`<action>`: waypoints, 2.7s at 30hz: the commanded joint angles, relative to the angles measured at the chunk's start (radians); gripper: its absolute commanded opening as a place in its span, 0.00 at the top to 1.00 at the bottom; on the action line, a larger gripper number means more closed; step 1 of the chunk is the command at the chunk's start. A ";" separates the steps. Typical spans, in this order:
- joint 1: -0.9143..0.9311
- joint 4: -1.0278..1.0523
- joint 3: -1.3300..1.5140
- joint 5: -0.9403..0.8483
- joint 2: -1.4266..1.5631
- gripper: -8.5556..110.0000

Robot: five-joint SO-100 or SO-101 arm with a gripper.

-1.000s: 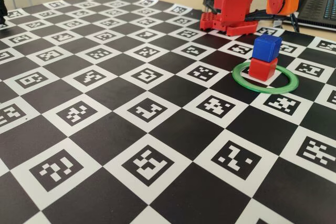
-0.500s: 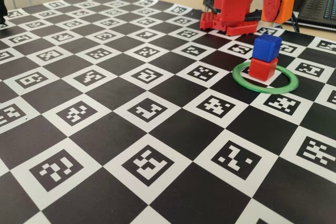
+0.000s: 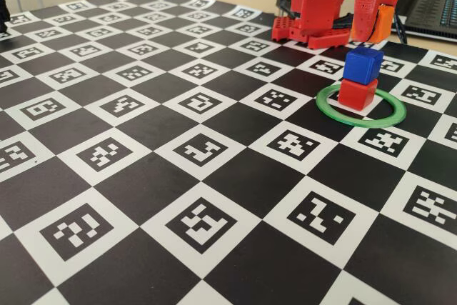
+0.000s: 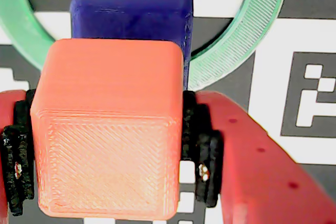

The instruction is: Grab the red cube then put it in the green circle then put the blue cube on top and finally the orange cube on top

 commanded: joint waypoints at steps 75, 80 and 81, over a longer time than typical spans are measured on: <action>-0.014 -0.077 0.063 -0.023 0.064 0.77; -0.015 -0.071 0.072 0.000 0.080 0.69; -0.015 -0.067 0.074 0.006 0.083 0.67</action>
